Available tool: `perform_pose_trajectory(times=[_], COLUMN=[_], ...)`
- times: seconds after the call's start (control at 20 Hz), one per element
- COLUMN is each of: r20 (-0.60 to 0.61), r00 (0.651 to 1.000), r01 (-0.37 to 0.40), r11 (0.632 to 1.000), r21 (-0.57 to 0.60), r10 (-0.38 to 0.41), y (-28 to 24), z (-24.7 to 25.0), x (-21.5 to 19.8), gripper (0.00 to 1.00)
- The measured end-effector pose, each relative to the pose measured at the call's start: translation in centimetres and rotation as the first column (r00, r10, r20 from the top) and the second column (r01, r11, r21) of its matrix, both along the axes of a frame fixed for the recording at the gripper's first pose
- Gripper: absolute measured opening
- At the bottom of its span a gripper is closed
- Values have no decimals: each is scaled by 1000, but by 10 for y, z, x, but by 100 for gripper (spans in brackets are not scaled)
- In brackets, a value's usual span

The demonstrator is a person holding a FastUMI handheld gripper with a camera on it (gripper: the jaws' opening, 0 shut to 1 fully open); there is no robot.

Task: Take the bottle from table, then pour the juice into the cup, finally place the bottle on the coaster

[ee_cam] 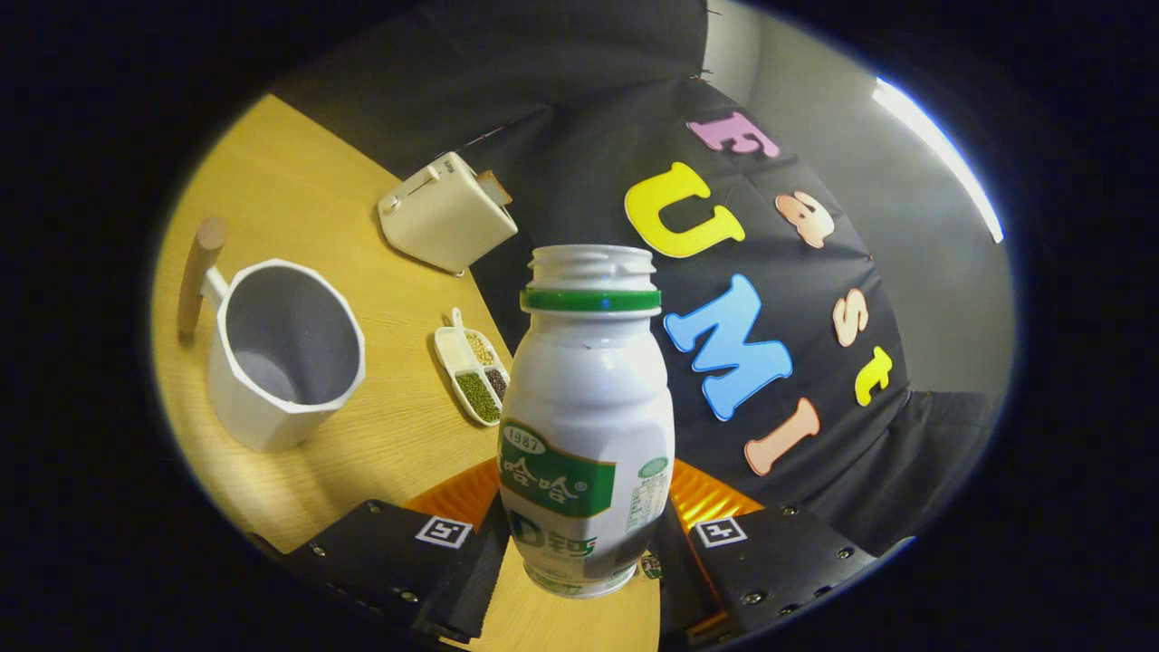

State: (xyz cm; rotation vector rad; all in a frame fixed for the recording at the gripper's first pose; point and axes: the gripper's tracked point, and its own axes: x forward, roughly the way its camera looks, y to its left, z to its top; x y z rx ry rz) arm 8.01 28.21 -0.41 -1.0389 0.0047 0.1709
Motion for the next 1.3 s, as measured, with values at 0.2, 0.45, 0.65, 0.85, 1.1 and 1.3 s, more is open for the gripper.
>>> perform_pose_trajectory(times=[0.2, 0.45, 0.65, 0.85, 1.1, 1.3], r20=[-52, -122, -155, -199, -233, -254], r00=[999, 992, 988, 978, 969, 956], r01=[6, 22, 31, 36, 53, 48], r11=[993, 966, 939, 897, 844, 773], r21=[120, 259, 342, 440, 534, 633], r10=[0, 11, 24, 59, 87, 148], y=[-7, -13, -16, -15, -17, -10], z=[-3, -8, -6, -8, -7, -5], x=[0, 0, -1, -4, -3, -6], gripper=[74, 74, 74, 74, 74, 74])
